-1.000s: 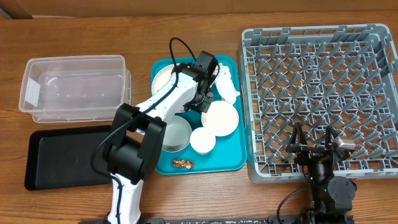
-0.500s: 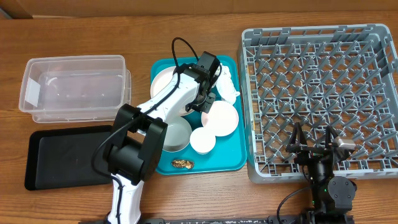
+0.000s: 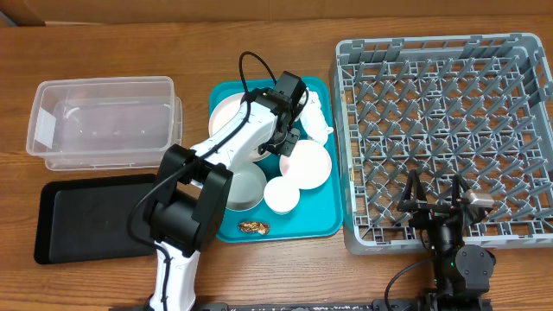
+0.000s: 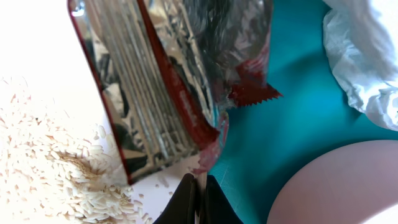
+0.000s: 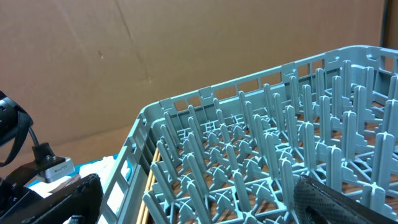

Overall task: Sort waste into correct bins and load items into the dishwasher
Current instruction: 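Close the left gripper on the white plate's edge, then lift the white plate with the left gripper off the teal tray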

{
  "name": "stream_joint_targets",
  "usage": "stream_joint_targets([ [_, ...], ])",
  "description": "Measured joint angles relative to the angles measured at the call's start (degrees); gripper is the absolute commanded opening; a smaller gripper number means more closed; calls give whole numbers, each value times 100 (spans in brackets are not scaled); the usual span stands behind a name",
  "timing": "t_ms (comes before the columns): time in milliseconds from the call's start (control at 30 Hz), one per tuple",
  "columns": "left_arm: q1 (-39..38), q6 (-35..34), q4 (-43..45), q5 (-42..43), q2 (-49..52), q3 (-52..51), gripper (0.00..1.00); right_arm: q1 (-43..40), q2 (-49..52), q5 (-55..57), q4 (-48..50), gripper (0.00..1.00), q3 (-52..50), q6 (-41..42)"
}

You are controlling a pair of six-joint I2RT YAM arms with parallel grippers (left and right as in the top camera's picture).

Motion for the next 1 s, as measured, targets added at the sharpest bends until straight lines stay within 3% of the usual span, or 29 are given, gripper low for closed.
stream_joint_targets([
  [533,0,0,-68,-35,-2,24,4,0,0,0,0,100,0,0],
  [1000,-140,-293,-957,-671,-2,675,4,0,0,0,2,100,0,-2],
])
